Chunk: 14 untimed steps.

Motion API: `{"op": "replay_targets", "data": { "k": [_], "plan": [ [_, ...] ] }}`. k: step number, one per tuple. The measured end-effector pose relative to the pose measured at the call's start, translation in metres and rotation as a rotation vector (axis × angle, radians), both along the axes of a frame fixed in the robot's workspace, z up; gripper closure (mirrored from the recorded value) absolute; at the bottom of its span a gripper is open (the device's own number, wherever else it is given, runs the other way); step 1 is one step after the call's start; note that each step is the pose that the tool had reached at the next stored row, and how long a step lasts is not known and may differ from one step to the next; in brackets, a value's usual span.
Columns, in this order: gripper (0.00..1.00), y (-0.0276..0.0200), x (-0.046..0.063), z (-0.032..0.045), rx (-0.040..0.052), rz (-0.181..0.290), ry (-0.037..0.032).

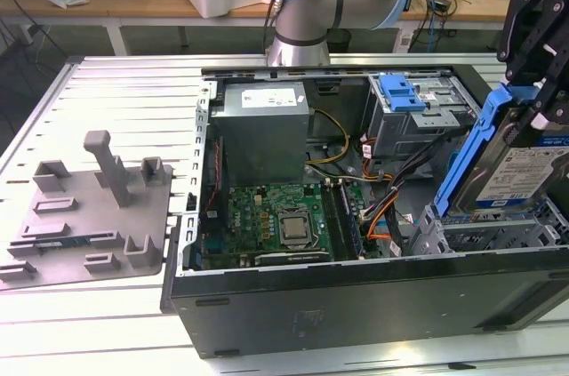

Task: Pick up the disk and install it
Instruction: 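Insert the disk into the insertion slot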

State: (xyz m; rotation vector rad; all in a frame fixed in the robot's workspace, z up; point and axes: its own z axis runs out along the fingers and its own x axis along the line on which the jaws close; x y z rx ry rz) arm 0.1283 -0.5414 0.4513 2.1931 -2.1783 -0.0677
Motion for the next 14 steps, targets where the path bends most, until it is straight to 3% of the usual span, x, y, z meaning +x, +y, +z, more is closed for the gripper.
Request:
{"op": "replay_targets", "data": {
  "k": [14],
  "plan": [
    [0.63, 0.0, -0.0001, -0.003, 0.0, -0.005, 0.0]
  ]
}}
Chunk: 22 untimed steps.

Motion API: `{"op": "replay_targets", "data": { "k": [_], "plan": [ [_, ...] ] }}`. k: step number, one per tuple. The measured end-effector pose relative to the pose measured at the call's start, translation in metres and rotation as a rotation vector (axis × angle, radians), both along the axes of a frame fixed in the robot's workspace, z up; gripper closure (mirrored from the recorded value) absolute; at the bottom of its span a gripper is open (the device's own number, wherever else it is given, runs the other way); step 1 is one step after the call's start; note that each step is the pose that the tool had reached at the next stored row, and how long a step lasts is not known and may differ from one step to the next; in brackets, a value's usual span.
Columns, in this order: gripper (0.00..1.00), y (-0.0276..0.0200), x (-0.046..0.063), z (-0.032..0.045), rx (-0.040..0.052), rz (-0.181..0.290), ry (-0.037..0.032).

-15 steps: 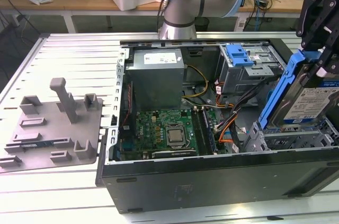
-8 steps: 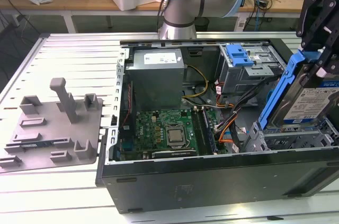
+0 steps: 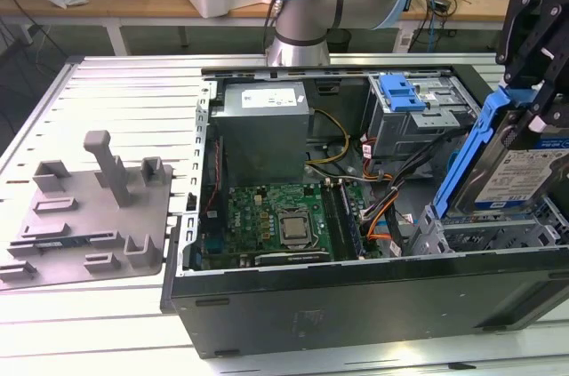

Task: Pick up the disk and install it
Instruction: 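Insert the disk into the insertion slot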

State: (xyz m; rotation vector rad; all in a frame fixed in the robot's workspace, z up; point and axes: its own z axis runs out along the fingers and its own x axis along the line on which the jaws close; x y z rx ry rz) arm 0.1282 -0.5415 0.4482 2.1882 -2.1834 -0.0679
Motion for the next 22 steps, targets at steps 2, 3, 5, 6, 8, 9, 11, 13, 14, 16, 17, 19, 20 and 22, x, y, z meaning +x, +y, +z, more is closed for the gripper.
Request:
{"op": "replay_targets", "data": {
  "k": [2, 3, 5, 6, 8, 9, 11, 13, 14, 16, 17, 19, 20, 22],
  "plan": [
    [0.63, 0.0, 0.0, -0.0005, 0.0, 0.0, 0.0],
    [0.63, 0.0, 0.0, -0.0009, 0.0, 0.0, 0.0],
    [0.63, 0.0, 0.0, -0.002, 0.0, 0.0, 0.0],
    [0.63, 0.0, 0.0, -0.0026, -0.0002, 0.0, 0.0],
    [0.63, 0.0, 0.0, -0.0029, 0.0, 0.0, 0.0],
    [0.63, 0.0, 0.0, -0.0031, 0.0001, 0.0, 0.0],
    [0.63, 0.0003, 0.0, -0.0037, 0.0003, 0.0, 0.0],
    [0.63, 0.0008, 0.0, -0.0038, 0.0, 0.002, 0.0001],
    [0.63, 0.0008, 0.0, -0.004, 0.0, 0.002, 0.0],
    [0.63, 0.0008, 0.0, -0.0045, -0.0001, 0.002, 0.0],
    [0.63, 0.0008, 0.0, -0.0047, -0.0001, 0.002, 0.0],
    [0.63, 0.0008, 0.0, -0.0053, 0.0, 0.002, 0.0],
    [0.63, 0.0008, 0.0, -0.0055, -0.0001, 0.002, 0.0001],
    [0.63, 0.0008, 0.0, -0.006, 0.0, 0.002, 0.0]
  ]
}}
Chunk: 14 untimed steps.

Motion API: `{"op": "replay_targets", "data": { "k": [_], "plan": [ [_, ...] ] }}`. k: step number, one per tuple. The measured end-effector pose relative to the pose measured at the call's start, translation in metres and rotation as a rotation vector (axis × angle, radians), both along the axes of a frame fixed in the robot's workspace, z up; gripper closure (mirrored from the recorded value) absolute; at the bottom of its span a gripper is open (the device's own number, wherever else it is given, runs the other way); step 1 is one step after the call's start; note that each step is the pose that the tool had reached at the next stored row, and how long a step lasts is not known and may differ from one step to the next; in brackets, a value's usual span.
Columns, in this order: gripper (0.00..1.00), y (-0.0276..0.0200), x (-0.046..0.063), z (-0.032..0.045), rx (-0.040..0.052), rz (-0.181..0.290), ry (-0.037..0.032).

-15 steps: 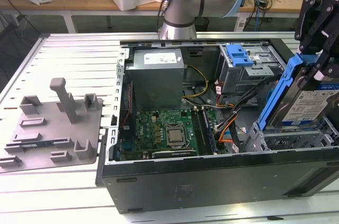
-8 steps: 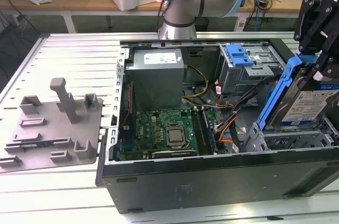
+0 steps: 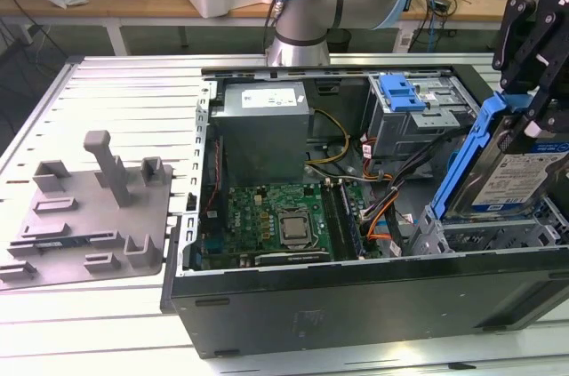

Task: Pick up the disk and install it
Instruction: 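Insert the disk into the insertion slot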

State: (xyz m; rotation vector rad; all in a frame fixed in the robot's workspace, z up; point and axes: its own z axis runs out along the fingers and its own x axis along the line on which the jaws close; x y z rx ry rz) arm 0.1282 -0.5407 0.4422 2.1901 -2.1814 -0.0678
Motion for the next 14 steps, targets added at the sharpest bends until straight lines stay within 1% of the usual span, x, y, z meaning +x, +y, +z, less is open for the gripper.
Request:
{"op": "replay_targets", "data": {
  "k": [14],
  "plan": [
    [0.63, 0.0, 0.0, -0.0039, 0.0, 0.0, 0.0]
  ]
}}
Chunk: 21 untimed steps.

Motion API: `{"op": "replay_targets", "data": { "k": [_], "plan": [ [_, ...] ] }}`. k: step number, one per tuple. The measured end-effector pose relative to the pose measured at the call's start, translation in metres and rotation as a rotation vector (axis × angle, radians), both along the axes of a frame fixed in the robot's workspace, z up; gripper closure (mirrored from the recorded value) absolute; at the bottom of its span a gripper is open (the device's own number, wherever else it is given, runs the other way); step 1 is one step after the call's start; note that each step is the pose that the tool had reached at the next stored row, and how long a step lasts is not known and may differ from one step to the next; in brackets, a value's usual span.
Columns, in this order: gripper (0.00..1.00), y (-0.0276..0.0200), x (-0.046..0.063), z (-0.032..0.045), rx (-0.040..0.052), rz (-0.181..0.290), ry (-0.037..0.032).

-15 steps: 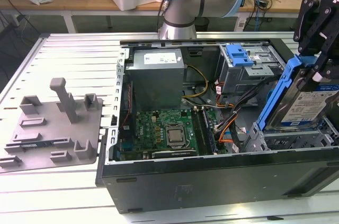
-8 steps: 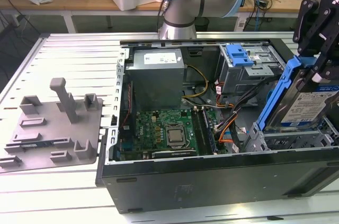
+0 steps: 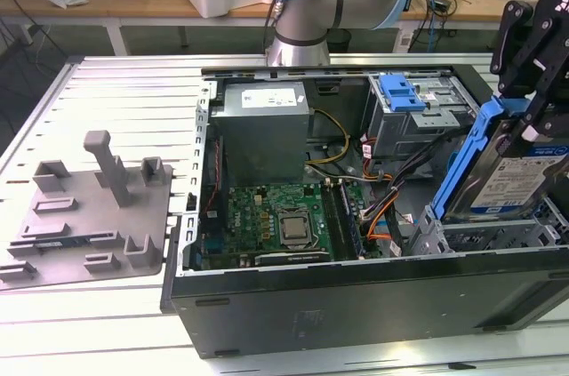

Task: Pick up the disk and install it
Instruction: 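Insert the disk into the insertion slot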

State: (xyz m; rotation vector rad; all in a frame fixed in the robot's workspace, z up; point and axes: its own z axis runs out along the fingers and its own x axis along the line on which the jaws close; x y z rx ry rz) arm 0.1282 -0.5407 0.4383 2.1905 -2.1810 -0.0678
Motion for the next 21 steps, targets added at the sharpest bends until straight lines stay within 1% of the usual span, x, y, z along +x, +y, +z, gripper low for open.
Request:
{"op": "replay_targets", "data": {
  "k": [21],
  "plan": [
    [0.63, 0.0, 0.0, -0.0097, 0.0, 0.001, -0.0001]
  ]
}}
